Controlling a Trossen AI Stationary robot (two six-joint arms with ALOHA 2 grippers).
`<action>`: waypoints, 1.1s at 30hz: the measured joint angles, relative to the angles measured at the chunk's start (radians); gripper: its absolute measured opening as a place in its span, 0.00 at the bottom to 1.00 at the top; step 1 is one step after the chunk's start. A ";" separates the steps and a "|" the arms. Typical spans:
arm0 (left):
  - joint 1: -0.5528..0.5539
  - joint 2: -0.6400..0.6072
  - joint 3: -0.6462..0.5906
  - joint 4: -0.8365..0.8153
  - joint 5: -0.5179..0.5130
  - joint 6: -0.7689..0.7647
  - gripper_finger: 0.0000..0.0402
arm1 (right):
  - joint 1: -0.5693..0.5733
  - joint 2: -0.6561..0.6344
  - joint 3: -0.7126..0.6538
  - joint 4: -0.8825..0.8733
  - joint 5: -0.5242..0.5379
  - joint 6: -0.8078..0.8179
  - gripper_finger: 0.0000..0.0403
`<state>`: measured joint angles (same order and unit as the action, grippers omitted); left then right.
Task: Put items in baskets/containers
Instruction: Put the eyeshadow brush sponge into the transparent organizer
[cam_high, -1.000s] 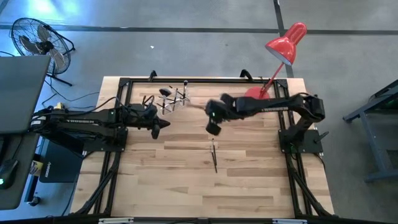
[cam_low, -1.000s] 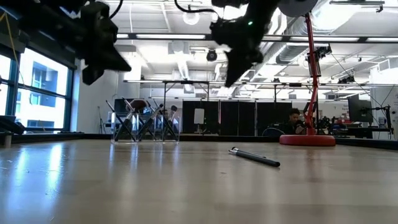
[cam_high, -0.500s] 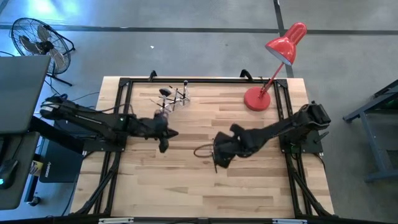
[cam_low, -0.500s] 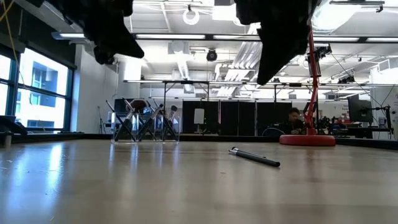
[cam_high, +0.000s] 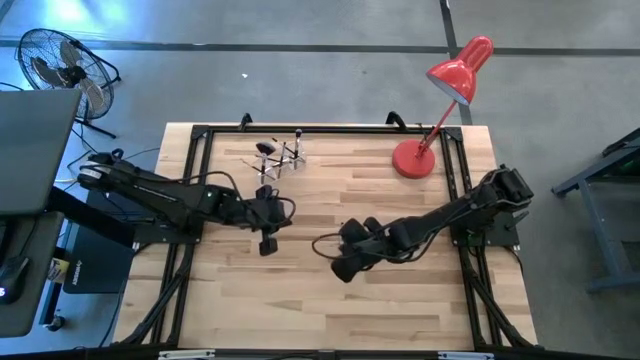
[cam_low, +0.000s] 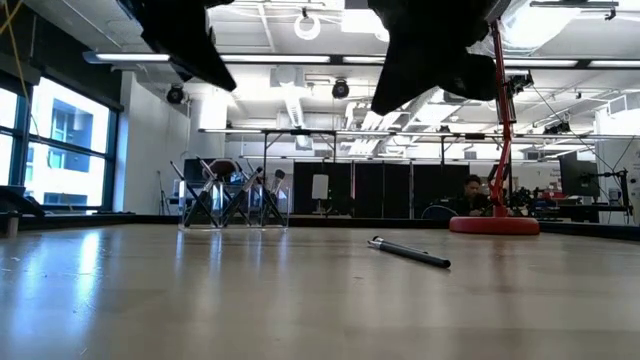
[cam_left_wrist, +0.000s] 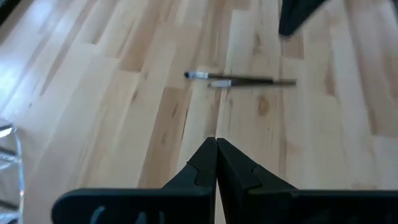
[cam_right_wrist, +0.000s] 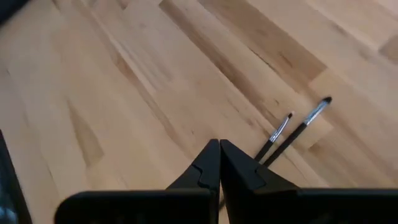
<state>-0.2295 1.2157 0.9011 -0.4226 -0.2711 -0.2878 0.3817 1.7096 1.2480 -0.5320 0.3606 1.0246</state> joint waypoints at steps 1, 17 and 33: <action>0.000 0.000 -0.001 -0.013 0.001 0.009 0.00 | 0.001 0.000 0.000 -0.001 0.003 0.037 0.00; 0.000 0.038 -0.002 -0.080 0.033 0.101 0.00 | -0.003 0.094 0.002 -0.030 -0.093 0.436 0.00; 0.001 0.040 -0.002 -0.077 0.044 0.187 0.00 | -0.069 0.154 -0.002 -0.103 -0.055 0.406 0.09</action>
<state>-0.2287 1.2552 0.8989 -0.4992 -0.2276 -0.1013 0.3123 1.8632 1.2457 -0.6355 0.3060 1.4310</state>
